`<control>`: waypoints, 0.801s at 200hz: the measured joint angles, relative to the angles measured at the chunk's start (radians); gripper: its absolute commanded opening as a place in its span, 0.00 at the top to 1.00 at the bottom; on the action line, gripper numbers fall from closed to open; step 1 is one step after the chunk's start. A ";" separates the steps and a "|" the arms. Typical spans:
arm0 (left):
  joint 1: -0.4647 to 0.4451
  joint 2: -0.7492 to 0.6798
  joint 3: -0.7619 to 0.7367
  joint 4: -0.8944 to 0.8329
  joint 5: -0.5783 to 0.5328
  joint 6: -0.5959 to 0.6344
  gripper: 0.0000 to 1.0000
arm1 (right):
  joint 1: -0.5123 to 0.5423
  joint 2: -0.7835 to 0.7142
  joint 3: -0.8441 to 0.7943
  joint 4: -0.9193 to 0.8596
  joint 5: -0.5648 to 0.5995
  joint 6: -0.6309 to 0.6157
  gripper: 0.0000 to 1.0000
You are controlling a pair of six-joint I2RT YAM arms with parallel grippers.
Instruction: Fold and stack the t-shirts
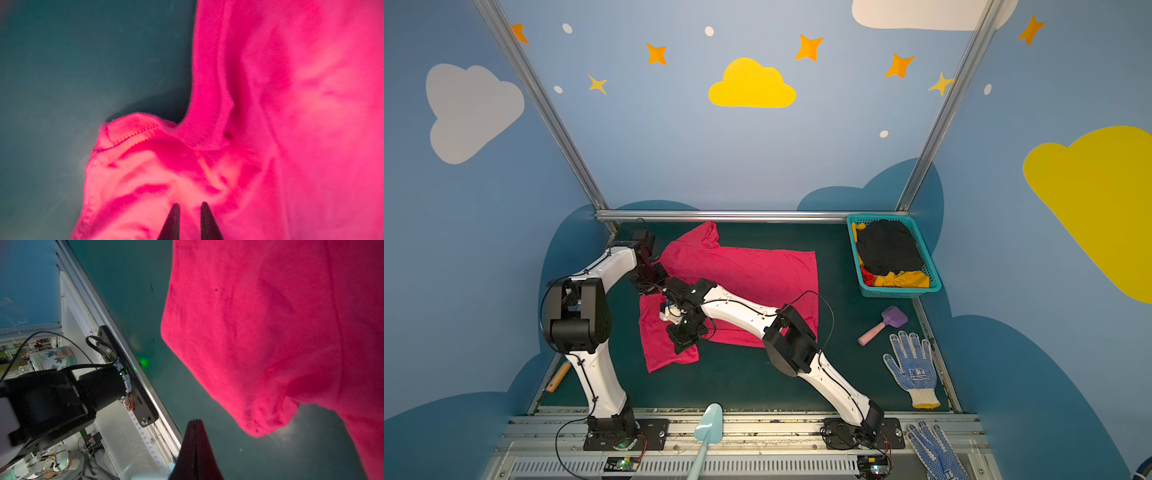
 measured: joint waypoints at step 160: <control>0.021 -0.078 -0.292 0.093 -0.021 -0.024 0.86 | -0.156 0.081 -0.026 0.155 -0.074 0.129 1.00</control>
